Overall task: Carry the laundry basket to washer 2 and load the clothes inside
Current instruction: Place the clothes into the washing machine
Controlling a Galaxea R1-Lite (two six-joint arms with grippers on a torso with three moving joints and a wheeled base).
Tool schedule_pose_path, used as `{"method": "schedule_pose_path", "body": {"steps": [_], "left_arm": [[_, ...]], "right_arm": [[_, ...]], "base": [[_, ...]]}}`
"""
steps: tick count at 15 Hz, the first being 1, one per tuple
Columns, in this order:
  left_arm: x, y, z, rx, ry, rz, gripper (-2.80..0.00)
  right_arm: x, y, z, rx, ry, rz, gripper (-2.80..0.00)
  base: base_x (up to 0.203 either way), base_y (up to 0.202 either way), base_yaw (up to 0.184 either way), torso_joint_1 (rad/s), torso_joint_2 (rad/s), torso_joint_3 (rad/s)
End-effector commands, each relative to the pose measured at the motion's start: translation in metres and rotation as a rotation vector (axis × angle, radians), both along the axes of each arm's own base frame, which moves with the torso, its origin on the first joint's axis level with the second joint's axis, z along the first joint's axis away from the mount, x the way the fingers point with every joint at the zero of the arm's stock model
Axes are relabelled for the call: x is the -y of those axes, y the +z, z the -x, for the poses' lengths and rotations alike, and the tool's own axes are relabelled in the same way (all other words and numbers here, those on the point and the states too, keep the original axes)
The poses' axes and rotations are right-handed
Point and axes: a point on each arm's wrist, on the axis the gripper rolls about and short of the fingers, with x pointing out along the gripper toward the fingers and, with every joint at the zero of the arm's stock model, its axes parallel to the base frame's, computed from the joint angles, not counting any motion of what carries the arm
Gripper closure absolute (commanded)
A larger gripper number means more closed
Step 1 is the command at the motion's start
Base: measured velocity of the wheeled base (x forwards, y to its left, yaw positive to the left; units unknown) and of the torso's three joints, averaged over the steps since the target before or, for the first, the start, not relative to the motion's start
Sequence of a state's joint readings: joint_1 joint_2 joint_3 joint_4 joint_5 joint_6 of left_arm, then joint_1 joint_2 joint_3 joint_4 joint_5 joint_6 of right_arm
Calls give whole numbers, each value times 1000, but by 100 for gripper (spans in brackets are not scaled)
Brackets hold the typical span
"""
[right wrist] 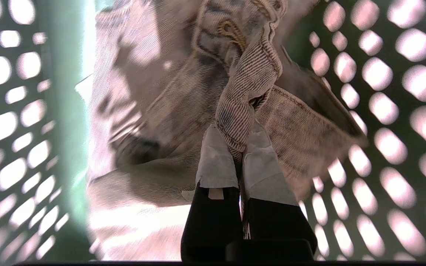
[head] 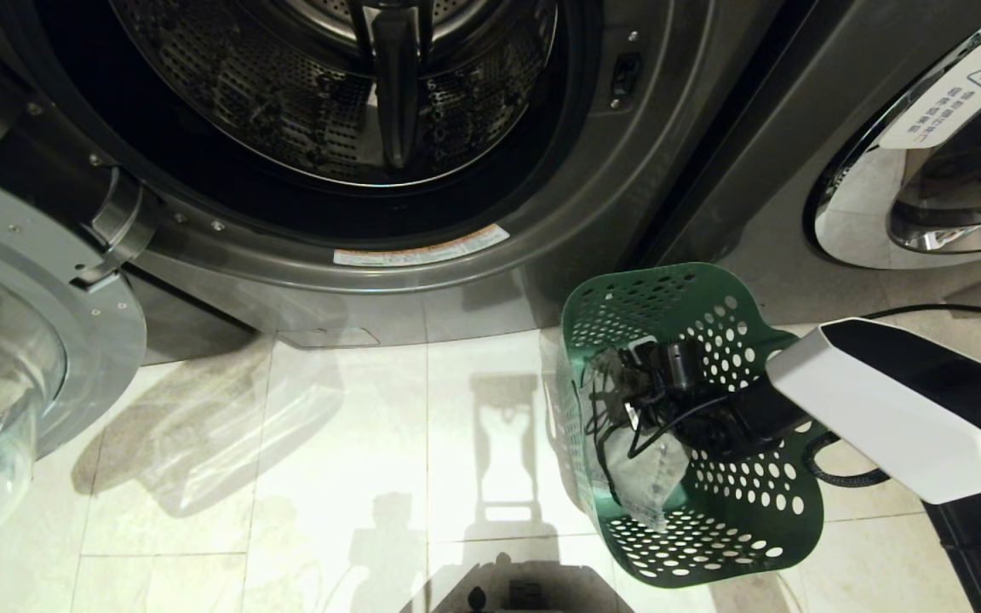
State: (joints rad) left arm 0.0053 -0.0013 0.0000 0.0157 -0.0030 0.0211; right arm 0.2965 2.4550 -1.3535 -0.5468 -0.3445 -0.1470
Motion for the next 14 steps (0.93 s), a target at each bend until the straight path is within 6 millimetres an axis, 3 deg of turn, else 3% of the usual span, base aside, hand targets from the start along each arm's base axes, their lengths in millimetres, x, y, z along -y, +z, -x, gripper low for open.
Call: {"method": "schedule_pose_path", "body": {"steps": [1,3,8,14], "left_arm": [[0,0,0,-1,1,0,0],[0,0,0,-2,0,0,0],[0,0,0,-1,0,0,0],[0,-1,0,-2,-1,0,0]], "right_arm": [[-1,53,24,22,-18,-63,0],[2,75,50,-19,-35,-96,0],[17,102,124,-68,-46,-110,0],[28,157,165,83,-55,-237,0]], "base": [[0,0,0,0,0,0],[0,0,0,0,0,0],[0,0,0,0,0,0],[0,0,0,0,0,0]]}}
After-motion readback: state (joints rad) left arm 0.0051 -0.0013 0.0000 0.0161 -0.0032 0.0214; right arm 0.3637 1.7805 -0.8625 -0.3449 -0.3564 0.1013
